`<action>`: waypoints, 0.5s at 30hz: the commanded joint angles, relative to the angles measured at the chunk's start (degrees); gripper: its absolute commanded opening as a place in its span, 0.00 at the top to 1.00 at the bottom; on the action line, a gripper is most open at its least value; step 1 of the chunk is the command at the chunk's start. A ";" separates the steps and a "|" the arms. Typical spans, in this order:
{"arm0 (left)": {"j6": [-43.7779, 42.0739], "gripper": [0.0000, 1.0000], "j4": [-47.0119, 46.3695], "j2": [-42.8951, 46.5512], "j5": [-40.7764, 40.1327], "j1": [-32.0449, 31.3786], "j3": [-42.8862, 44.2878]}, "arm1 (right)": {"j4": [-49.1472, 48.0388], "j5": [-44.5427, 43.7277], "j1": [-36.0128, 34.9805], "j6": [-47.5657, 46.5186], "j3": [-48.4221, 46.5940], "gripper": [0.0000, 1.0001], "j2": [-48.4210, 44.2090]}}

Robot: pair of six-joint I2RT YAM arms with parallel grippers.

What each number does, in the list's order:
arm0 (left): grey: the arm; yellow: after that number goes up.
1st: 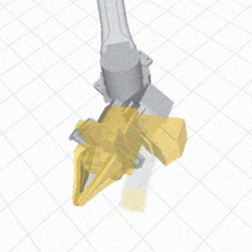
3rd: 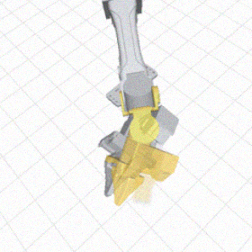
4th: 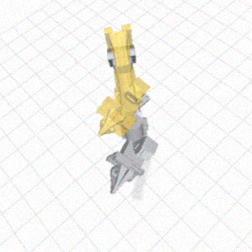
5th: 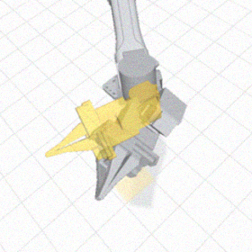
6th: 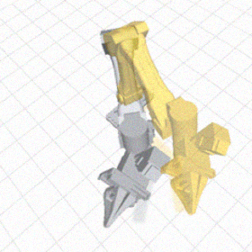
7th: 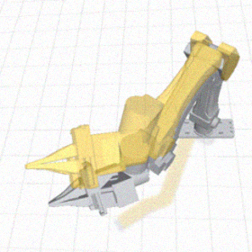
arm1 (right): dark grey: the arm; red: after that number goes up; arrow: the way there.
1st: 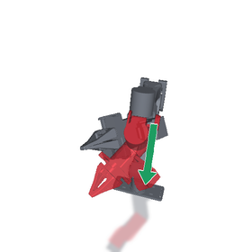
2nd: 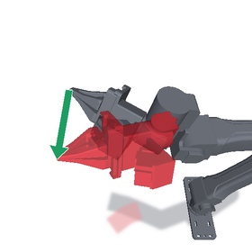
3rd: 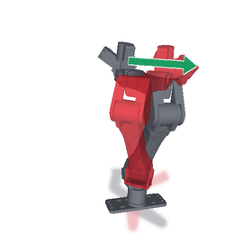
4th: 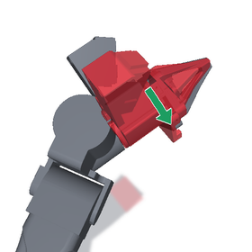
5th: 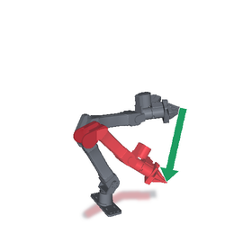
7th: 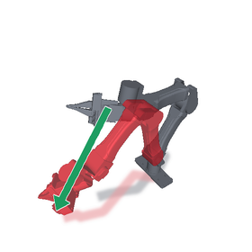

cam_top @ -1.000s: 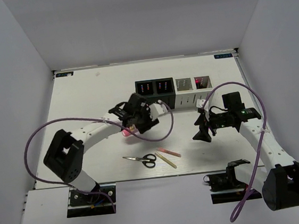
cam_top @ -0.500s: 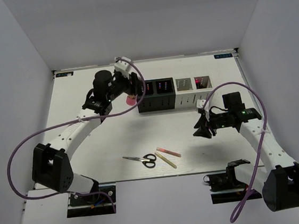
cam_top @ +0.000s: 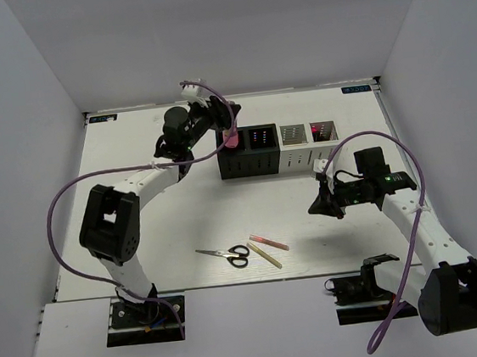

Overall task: Sort the stationery into containers
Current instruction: Place the stationery into the container

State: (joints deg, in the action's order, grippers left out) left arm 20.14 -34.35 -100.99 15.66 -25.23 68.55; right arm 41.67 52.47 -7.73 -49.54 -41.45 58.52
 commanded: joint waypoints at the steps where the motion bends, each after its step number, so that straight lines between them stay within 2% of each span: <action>1: 3.06 1.00 -7.22 -0.43 -1.42 0.19 3.86 | -0.27 0.88 0.25 -0.03 -0.82 1.00 -0.60; 15: 2.27 1.00 -11.44 -4.74 -1.69 0.18 -0.17 | 1.65 1.06 0.17 -1.88 -1.53 1.00 1.15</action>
State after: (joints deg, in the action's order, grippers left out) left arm 22.13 -42.50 -106.52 14.37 -25.23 69.01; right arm 41.98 52.47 -7.68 -50.06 -41.45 59.09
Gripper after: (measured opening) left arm 0.623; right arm 0.001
